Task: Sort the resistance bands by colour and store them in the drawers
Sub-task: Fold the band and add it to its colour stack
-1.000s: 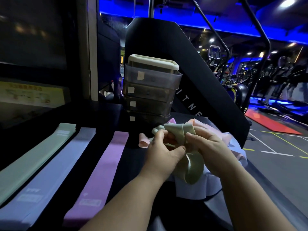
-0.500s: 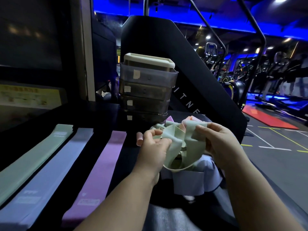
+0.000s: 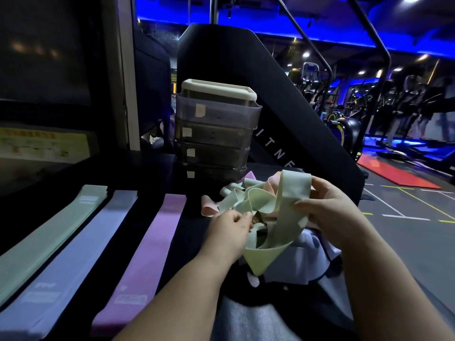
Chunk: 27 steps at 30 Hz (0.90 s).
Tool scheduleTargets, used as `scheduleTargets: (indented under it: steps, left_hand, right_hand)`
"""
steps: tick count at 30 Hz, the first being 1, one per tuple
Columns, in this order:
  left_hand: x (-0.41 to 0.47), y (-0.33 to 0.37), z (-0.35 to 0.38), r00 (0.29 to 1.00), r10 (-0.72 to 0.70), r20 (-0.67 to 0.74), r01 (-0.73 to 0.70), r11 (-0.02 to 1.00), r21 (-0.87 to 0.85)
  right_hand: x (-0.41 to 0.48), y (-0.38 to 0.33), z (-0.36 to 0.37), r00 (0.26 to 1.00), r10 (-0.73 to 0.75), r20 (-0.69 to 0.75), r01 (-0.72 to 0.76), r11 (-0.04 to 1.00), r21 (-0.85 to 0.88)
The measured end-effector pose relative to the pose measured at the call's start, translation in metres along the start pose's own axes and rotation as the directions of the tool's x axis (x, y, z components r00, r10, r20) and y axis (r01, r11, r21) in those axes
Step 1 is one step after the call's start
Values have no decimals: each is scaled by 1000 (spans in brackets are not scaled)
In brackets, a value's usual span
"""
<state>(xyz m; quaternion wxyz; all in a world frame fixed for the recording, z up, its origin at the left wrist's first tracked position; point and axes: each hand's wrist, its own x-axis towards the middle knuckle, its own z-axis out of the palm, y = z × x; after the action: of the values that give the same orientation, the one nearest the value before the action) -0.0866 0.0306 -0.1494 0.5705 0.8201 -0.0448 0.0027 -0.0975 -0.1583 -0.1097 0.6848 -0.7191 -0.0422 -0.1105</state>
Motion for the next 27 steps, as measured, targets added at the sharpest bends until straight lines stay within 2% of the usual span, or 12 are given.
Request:
scheduleTargets:
  steps: [3,6,10,14,20,27]
  left_hand:
    - [2,-3,-1,997,48,-68,-42,994,97]
    - [1,-2,-3,996,70,-61,-61,990,128]
    - [2,0,-4,994,98,-48,-95,993,66]
    - [-2,3,-6,1000,21,11,-21,1000,-23]
    - [-1,1,-5,989,75,-125,-49,978,201]
    - [-5,2,-4,983,156,-99,-131,965,225]
  right_hand:
    - [2,2,-1,999,3,-41,-6,998,-57]
    - [2,3,-2,995,-16,-101,3,992,-130]
    - [5,6,-2,980,-26,-195,-2,990,-138]
    - [8,9,-2,974,-37,-224,0,987,-162]
    - [7,12,3,943,-137,-302,61,967,-246]
    - [-1,4,7,951,-204,-231,165,970,-176]
